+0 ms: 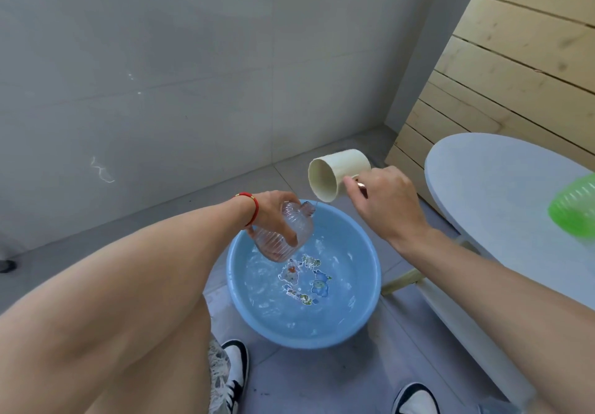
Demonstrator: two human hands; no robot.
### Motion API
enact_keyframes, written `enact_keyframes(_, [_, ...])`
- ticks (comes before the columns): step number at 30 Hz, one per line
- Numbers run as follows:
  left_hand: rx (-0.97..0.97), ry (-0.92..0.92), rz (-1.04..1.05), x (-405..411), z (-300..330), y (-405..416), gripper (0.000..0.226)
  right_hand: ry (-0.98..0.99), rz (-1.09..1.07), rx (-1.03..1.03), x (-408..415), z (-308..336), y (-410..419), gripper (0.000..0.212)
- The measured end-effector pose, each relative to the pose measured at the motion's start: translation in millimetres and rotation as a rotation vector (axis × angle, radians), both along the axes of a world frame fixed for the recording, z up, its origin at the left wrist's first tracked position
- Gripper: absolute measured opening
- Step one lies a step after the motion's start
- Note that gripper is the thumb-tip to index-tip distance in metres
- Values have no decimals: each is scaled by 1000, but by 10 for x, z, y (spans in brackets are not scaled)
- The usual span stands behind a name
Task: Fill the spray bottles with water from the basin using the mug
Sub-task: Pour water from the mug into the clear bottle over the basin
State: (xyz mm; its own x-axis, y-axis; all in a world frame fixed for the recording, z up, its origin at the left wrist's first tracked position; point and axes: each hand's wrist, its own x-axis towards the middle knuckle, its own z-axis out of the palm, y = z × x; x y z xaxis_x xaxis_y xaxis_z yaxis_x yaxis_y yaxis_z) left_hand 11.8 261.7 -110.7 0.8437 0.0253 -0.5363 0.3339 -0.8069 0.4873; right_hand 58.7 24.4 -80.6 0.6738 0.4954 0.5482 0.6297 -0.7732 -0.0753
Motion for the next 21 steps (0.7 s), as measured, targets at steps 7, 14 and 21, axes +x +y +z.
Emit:
enact_keyframes(7, [19,0,7,-36,-1,22,93,844,-381,-63,303,-371,63,35])
enact_keyframes(14, [-16,17,59,-27,-108,50,94,975,-424,-324,-103,-1545,257,43])
enact_keyframes(21, [-20,45,55,7,-222,9,92,705,-462,-591,-371,-2161,254,30])
